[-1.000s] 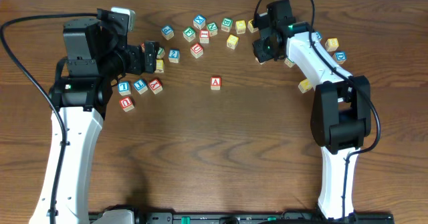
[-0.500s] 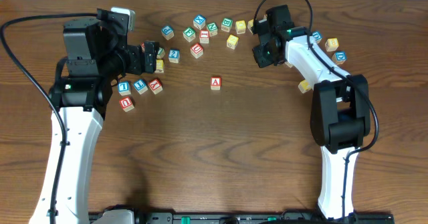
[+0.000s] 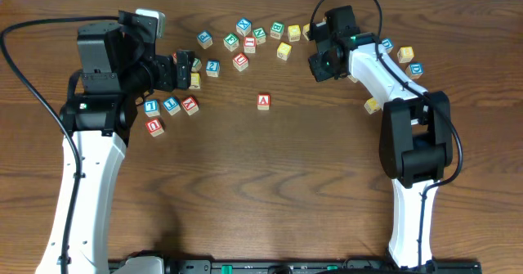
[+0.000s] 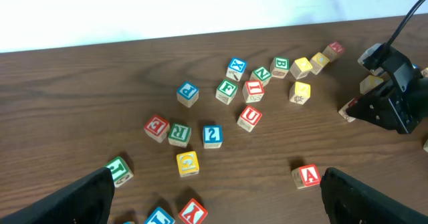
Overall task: Spell out AI2
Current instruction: 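Carry the red I block toward the A block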
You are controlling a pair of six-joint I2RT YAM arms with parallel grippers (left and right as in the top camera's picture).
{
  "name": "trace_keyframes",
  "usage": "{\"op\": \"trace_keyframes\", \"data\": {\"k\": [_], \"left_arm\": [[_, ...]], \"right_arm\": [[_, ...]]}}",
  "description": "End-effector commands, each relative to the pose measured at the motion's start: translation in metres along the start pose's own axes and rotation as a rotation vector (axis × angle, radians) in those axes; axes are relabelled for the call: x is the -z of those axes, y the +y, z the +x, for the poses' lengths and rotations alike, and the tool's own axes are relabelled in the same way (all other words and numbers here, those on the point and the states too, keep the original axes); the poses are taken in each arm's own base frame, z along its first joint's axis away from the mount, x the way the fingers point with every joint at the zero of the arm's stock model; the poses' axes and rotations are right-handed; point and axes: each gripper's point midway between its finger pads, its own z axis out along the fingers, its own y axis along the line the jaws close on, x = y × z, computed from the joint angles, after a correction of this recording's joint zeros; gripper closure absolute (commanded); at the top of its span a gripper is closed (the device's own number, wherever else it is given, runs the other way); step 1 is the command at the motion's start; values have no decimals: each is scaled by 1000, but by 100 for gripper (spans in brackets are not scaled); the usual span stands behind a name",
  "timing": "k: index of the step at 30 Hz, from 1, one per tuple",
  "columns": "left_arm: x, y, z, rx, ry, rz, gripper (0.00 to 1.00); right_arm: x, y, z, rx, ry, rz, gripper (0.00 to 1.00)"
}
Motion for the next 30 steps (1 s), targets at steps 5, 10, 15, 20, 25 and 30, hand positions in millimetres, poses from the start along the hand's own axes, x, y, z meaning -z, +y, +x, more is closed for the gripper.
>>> {"op": "trace_keyframes", "data": {"k": [5, 10, 15, 20, 25, 30], "left_arm": [[5, -1, -12, 0, -29, -1, 3], [5, -1, -12, 0, -29, -1, 2], [5, -1, -12, 0, -29, -1, 3], [5, -1, -12, 0, -29, -1, 2], [5, -1, -12, 0, -29, -1, 2], [5, -1, -12, 0, -29, -1, 2]], "right_arm": [[9, 10, 2, -97, 13, -17, 81], [36, 26, -3, -94, 7, -28, 82], [59, 51, 1, -110, 31, -46, 82], [63, 84, 27, -157, 147, -60, 85], [62, 107, 51, -174, 233, -29, 86], [52, 121, 69, -249, 259, 24, 86]]}}
